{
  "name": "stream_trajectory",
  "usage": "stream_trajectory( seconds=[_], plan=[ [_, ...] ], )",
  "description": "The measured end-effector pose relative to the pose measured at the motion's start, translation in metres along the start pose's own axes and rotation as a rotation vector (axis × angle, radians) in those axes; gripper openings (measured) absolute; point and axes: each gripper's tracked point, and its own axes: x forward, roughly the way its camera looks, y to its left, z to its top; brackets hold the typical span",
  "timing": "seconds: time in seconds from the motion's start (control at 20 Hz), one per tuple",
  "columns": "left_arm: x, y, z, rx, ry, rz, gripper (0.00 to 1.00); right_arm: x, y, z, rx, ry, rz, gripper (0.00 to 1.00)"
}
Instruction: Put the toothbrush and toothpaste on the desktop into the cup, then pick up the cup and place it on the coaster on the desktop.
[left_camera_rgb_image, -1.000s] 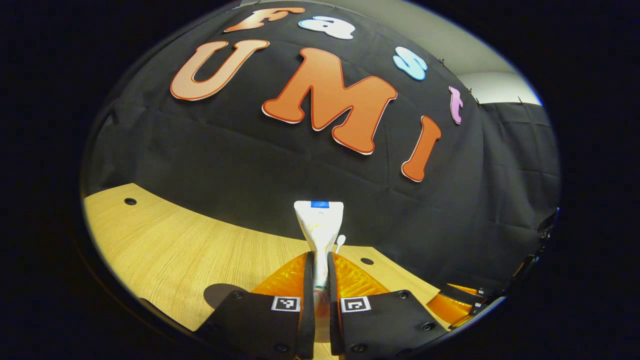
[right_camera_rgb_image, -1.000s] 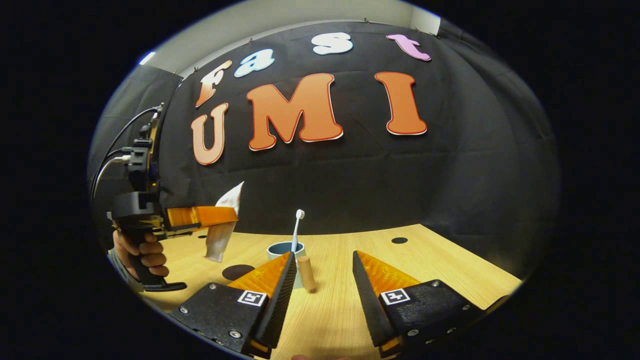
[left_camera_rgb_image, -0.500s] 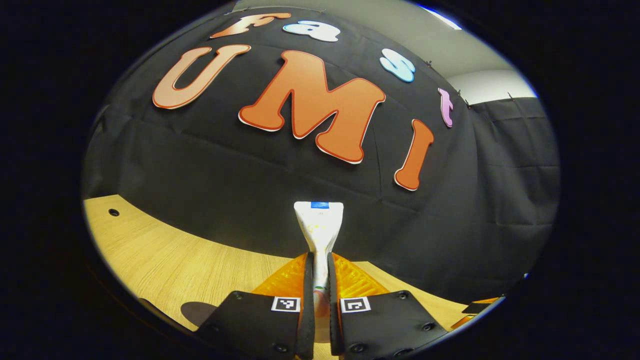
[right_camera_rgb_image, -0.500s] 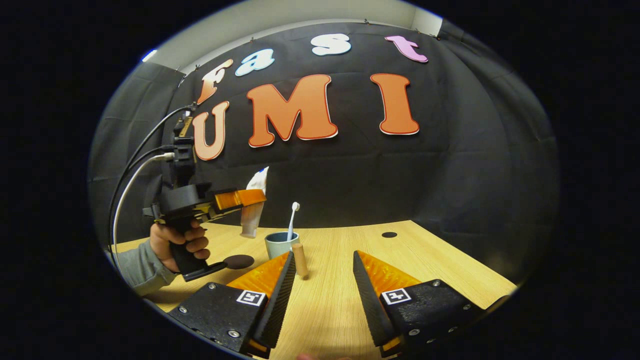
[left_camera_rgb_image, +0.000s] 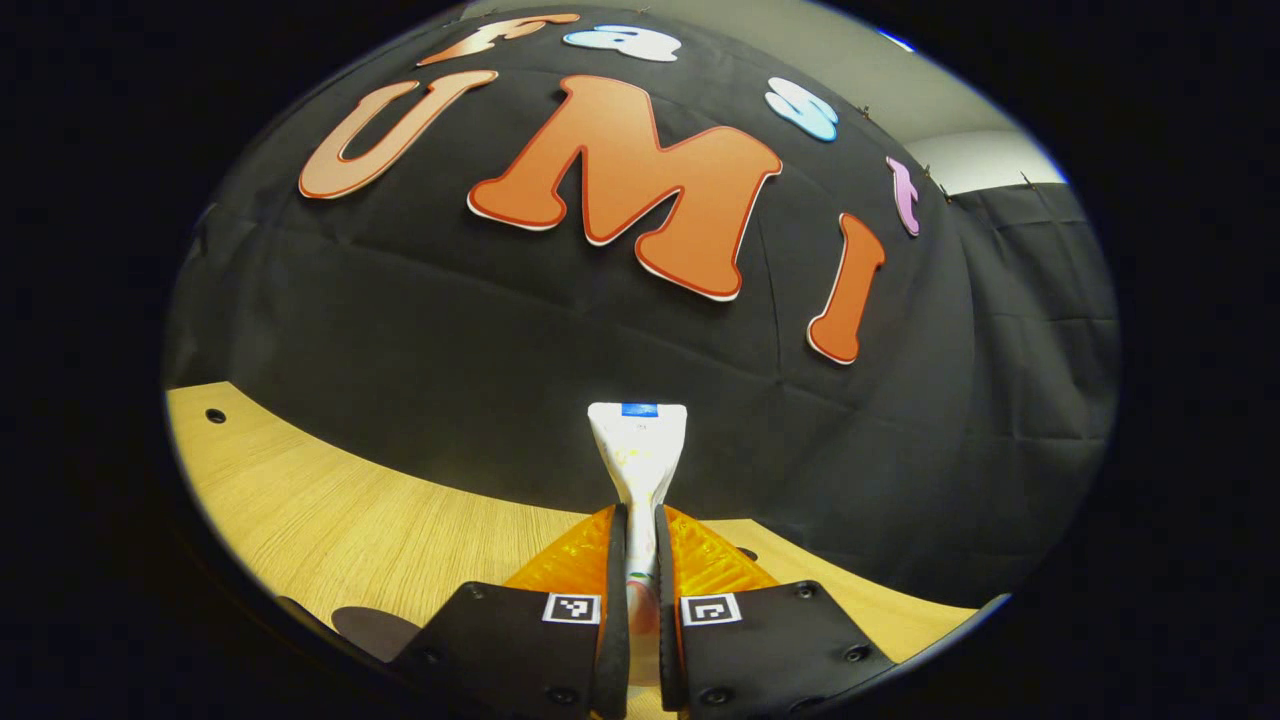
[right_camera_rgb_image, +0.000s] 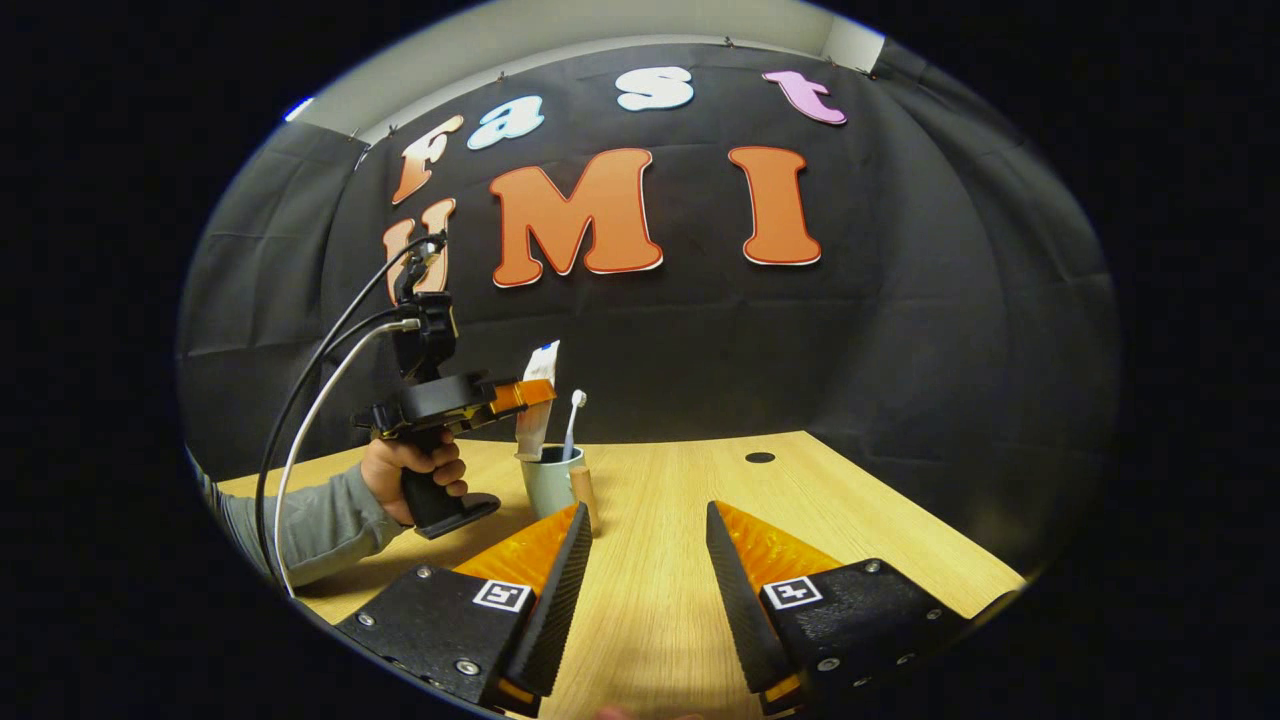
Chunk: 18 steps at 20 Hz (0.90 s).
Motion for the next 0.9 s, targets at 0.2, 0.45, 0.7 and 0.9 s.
stream_trajectory(
  seconds=[0.2,0.45,0.7,0.9],
  plan=[
    [0.011,0.001,-0.008,0.01,-0.008,0.001,0.16,-0.002,0.001,-0.001,0.012,0.004,0.001,0.7],
    [0.012,0.002,-0.018,0.018,0.021,-0.01,0.17,0.001,0.003,-0.005,0.011,0.015,0.001,0.7],
    [0.003,0.001,-0.016,0.084,0.037,-0.032,0.22,0.004,0.008,-0.012,0.02,0.034,0.003,0.7],
    [-0.01,-0.001,-0.03,0.13,0.085,-0.056,0.24,0.009,0.021,-0.019,0.012,0.055,0.024,0.7]
  ],
)
